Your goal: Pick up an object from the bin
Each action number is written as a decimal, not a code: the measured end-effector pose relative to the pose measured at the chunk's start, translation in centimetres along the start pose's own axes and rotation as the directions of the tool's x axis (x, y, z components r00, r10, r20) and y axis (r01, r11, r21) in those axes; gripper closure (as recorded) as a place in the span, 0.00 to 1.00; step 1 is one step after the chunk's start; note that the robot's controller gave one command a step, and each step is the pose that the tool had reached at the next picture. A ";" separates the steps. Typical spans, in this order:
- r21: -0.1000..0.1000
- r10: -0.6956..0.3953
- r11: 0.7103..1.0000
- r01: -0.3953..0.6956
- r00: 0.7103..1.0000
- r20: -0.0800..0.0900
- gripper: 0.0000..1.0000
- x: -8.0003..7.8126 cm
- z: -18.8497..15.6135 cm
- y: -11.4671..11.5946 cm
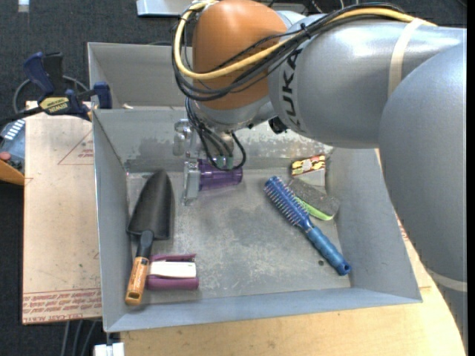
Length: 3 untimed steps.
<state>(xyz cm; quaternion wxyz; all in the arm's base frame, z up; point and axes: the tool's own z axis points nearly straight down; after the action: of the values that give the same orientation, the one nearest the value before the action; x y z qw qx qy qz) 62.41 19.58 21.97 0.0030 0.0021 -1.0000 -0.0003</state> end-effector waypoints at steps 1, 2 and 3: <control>-0.001 0.004 1.000 -0.004 1.000 0.008 0.00 -0.2 -0.6 -0.1; -0.001 -0.122 0.993 0.122 0.993 0.007 0.00 1.4 5.3 2.1; 0.000 -0.246 0.969 0.246 0.969 0.002 0.00 3.6 13.9 4.4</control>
Offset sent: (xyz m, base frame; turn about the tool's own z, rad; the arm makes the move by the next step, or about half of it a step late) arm -0.0272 0.0372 -0.0996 -0.2202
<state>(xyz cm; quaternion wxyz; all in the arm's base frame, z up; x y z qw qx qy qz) 58.67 23.94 8.09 0.0020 0.1260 -0.9920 -0.0006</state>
